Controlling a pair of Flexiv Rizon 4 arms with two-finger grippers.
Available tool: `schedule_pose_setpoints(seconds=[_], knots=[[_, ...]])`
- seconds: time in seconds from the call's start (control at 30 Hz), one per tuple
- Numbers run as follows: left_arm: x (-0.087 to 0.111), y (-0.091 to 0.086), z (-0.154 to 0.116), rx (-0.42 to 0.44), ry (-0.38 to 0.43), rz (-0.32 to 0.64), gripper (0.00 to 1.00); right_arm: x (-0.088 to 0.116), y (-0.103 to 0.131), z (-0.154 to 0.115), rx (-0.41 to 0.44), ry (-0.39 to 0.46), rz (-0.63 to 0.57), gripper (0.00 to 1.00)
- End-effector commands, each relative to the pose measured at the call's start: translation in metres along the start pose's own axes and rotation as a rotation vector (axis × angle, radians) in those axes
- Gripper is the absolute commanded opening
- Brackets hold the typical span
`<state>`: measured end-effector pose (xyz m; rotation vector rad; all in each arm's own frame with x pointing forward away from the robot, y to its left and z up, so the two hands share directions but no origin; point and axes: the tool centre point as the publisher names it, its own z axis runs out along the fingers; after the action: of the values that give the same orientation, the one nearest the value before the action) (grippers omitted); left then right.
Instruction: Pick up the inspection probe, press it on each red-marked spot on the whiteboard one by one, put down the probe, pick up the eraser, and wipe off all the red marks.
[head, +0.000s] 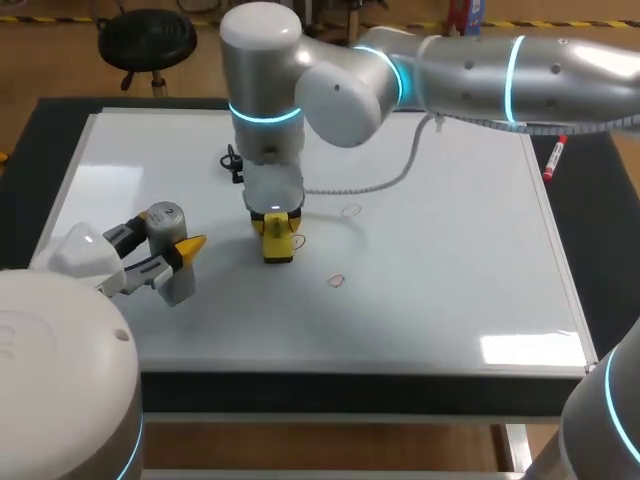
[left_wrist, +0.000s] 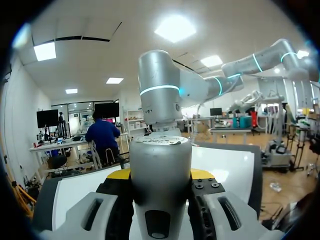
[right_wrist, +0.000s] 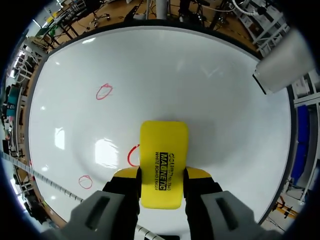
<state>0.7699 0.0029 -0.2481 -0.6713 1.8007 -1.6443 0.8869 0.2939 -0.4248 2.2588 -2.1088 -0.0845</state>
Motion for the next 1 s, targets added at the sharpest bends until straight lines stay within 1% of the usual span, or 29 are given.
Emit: schedule_pose_setpoints(seconds=[0.03, 0.17, 0.3, 0.5, 0.7, 1.0], knots=[[0.000, 0.000, 0.002, -0.002, -0.005, 0.001, 0.00, 0.007, -0.002, 0.003, 0.004, -0.005, 0.003, 0.00], [0.000, 0.000, 0.002, -0.002, -0.005, 0.001, 0.00, 0.010, -0.005, 0.007, -0.005, 0.004, 0.010, 0.00], [0.000, 0.000, 0.002, -0.002, -0.005, 0.001, 0.00, 0.016, -0.008, 0.006, -0.005, 0.008, 0.021, 0.00], [0.000, 0.000, 0.002, -0.002, -0.005, 0.001, 0.00, 0.032, -0.016, 0.005, 0.000, 0.017, 0.050, 0.00], [0.000, 0.000, 0.002, -0.002, -0.005, 0.001, 0.00, 0.046, -0.019, 0.006, 0.002, 0.028, 0.075, 0.00], [0.000, 0.000, 0.002, -0.002, -0.005, 0.001, 0.00, 0.059, -0.022, 0.003, 0.011, 0.035, 0.097, 0.00]])
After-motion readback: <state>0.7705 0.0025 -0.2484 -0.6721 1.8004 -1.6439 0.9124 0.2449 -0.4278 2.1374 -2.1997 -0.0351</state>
